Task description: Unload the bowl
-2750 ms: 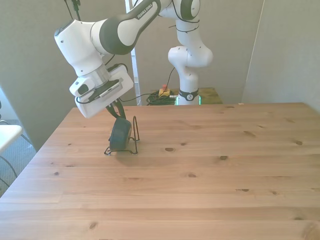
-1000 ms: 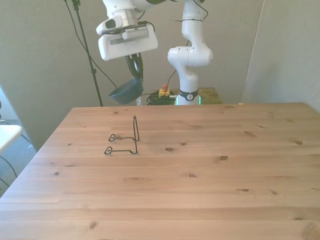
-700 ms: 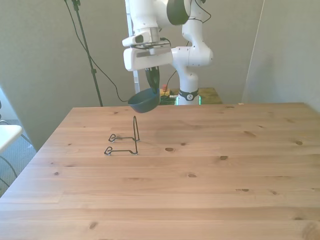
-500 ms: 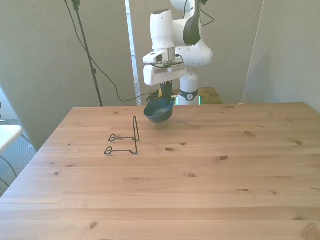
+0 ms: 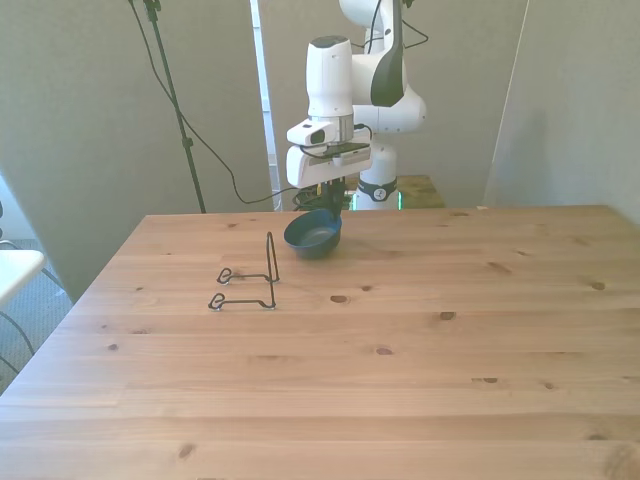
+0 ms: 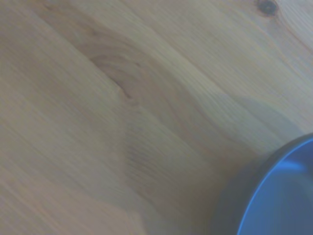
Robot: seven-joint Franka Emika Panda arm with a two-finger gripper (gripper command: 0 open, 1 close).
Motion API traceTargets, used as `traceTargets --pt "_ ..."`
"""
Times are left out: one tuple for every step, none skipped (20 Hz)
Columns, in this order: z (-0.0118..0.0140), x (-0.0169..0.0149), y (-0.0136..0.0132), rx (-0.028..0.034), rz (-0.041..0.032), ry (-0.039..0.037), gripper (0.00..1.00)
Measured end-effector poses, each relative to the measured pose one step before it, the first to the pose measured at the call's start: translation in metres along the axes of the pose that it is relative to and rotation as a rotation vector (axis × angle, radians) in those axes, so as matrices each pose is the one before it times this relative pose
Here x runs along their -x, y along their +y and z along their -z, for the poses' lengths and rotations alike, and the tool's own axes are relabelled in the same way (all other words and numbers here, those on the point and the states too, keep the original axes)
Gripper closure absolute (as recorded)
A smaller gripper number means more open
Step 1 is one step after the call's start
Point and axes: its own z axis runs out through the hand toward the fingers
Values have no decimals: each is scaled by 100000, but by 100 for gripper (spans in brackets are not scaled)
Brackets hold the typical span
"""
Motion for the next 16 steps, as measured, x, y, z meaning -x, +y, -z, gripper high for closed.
traceTargets --pt "-283 -265 41 195 -869 -832 100" --pt "-231 -258 42 248 -1162 -685 0" --pt "-168 -254 53 480 -1090 -561 0" --pt "-114 -230 51 649 -786 -416 0" --pt "-57 -187 29 556 -1279 -249 0" --pt "-2 -174 12 320 -1448 -69 0" --pt "2 -142 13 129 -951 -32 0" --pt "-23 -72 -10 120 -688 -84 0" --pt "-52 -38 -5 115 -297 -146 0" --pt "-86 -1 2 72 -185 -227 0" --pt "-81 -2 -2 16 -139 -204 0" --pt "-61 0 6 4 -167 -147 0" --pt "-35 2 11 4 -277 -85 0" --pt "2 -5 2 3 -345 5 0" --pt "29 -22 9 12 -601 72 0" --pt "93 -66 33 12 -1179 225 0"
